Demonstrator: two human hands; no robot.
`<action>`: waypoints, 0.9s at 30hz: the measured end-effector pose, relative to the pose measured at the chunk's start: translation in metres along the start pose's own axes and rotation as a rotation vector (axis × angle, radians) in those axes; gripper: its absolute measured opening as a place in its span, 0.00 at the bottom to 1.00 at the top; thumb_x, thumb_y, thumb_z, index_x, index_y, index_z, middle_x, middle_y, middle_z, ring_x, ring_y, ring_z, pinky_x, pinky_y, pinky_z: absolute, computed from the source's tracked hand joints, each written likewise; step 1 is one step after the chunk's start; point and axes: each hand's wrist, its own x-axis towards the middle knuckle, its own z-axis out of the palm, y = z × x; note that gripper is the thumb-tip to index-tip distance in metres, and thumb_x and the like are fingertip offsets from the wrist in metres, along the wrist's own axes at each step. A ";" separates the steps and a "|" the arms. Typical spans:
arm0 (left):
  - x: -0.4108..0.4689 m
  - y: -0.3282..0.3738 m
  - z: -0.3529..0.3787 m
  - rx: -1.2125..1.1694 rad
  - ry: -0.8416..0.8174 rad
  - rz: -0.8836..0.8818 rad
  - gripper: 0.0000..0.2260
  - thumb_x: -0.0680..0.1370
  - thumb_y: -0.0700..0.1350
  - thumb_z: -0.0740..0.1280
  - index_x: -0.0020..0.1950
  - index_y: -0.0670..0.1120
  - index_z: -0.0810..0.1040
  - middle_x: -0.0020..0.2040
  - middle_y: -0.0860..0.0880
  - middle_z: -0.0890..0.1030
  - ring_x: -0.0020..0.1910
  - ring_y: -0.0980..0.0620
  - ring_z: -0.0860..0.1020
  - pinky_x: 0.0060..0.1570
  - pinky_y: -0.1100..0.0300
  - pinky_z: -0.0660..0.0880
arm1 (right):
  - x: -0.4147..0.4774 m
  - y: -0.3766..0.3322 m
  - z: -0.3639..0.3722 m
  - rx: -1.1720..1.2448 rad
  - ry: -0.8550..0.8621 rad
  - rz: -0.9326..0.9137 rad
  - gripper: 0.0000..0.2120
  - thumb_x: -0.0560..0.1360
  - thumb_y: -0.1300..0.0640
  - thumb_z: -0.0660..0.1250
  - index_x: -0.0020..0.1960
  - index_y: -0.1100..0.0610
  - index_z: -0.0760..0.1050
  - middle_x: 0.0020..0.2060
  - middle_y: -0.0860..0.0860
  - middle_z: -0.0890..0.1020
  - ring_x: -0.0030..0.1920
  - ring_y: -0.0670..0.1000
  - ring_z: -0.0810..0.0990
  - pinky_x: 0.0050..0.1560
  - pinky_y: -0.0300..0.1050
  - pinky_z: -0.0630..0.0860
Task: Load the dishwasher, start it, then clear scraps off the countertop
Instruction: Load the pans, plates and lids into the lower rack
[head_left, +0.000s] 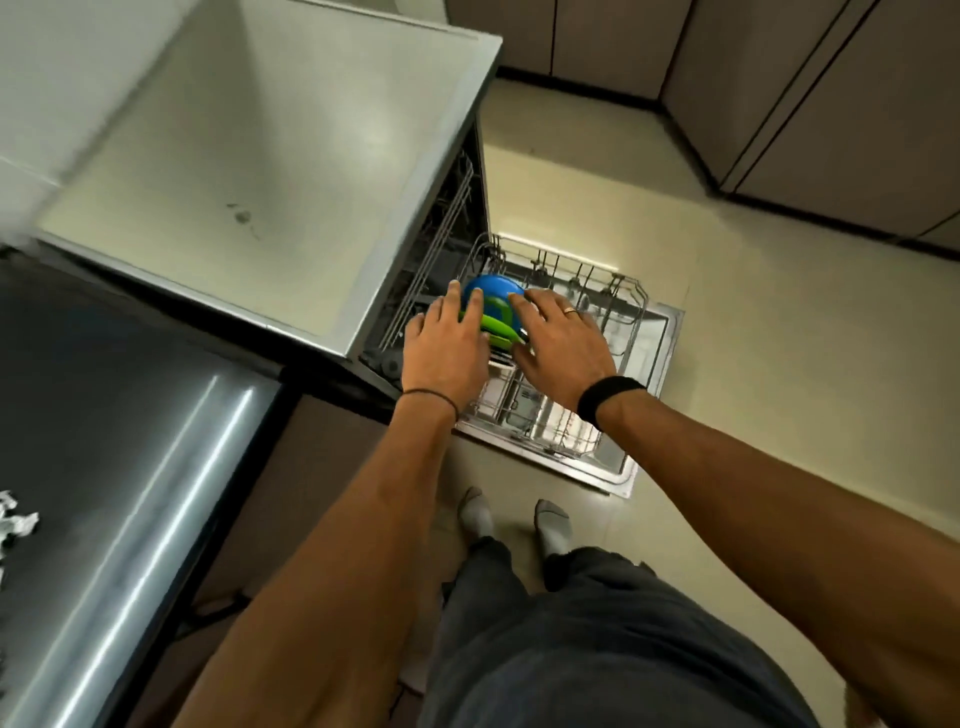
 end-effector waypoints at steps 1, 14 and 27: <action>-0.002 0.001 -0.004 -0.003 0.022 -0.014 0.26 0.84 0.51 0.58 0.81 0.48 0.59 0.81 0.43 0.60 0.77 0.43 0.63 0.73 0.43 0.62 | -0.002 0.000 -0.004 0.000 0.018 -0.014 0.29 0.81 0.48 0.62 0.78 0.54 0.60 0.75 0.55 0.66 0.75 0.58 0.64 0.71 0.58 0.65; -0.096 -0.082 -0.072 -0.012 0.317 -0.428 0.26 0.85 0.59 0.49 0.83 0.53 0.53 0.83 0.44 0.52 0.82 0.42 0.48 0.79 0.39 0.48 | 0.031 -0.126 -0.047 0.032 0.146 -0.473 0.28 0.82 0.45 0.59 0.79 0.52 0.58 0.77 0.54 0.64 0.77 0.57 0.62 0.73 0.60 0.64; -0.320 -0.228 -0.097 0.070 0.577 -0.911 0.28 0.83 0.60 0.49 0.78 0.49 0.67 0.79 0.39 0.65 0.79 0.39 0.61 0.75 0.37 0.59 | -0.037 -0.378 -0.029 0.056 0.152 -0.971 0.35 0.79 0.36 0.59 0.80 0.51 0.57 0.77 0.54 0.64 0.78 0.54 0.60 0.75 0.55 0.62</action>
